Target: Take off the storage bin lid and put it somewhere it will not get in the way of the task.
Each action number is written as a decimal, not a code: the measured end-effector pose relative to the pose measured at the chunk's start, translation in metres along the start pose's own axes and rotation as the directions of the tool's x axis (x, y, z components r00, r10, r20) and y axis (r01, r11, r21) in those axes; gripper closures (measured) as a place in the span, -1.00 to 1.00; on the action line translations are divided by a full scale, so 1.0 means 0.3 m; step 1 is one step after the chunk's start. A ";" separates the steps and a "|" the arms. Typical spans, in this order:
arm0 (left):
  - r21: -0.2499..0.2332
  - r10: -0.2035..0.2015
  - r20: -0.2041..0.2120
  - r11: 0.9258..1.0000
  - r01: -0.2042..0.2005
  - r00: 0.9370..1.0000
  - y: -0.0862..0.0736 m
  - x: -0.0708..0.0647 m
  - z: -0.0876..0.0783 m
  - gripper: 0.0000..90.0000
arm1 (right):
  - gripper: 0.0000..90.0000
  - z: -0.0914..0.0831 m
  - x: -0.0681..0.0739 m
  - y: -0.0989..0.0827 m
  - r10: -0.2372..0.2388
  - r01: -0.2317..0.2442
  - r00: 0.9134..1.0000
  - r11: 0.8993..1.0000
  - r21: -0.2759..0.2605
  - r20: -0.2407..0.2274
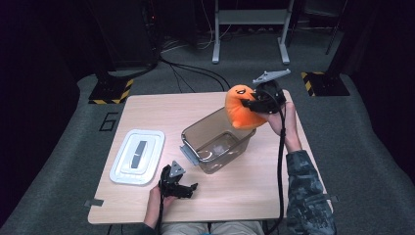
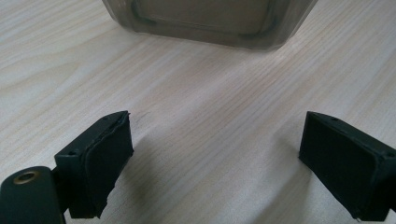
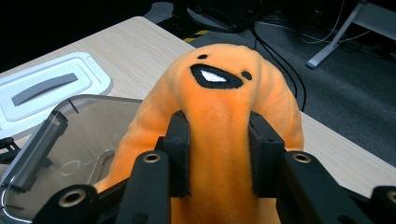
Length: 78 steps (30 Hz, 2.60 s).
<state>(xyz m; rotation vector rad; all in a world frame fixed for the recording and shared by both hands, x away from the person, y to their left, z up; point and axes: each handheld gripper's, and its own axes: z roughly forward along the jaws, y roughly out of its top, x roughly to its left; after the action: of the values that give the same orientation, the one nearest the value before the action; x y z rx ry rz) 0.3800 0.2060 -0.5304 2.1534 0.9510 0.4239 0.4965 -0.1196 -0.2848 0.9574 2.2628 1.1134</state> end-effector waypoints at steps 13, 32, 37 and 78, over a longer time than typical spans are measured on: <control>0.000 0.001 0.000 1.000 -0.001 1.000 0.000 0.000 0.000 -0.79 | 0.46 0.089 0.046 0.016 -0.071 0.072 0.997 0.997 0.031 -0.036; 0.000 0.002 -0.001 1.000 -0.002 1.000 0.000 0.000 0.000 -0.79 | 0.45 0.186 0.085 -0.016 -0.137 0.142 0.988 0.988 0.060 -0.074; 0.000 0.002 -0.001 1.000 -0.002 1.000 0.000 -0.001 0.000 -0.79 | 0.45 0.204 0.073 -0.033 -0.140 0.145 0.987 0.987 0.070 -0.084; -0.001 0.005 -0.003 1.000 -0.005 1.000 0.000 0.000 -0.001 -0.79 | -0.08 0.414 0.070 -0.168 -0.051 0.095 0.985 0.958 0.272 -0.164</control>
<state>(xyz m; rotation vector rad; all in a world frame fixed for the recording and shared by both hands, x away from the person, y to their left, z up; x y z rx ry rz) 0.3799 0.2061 -0.5302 2.1553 0.9477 0.4298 0.5423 -0.0632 -0.3993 0.9082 2.6125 0.8789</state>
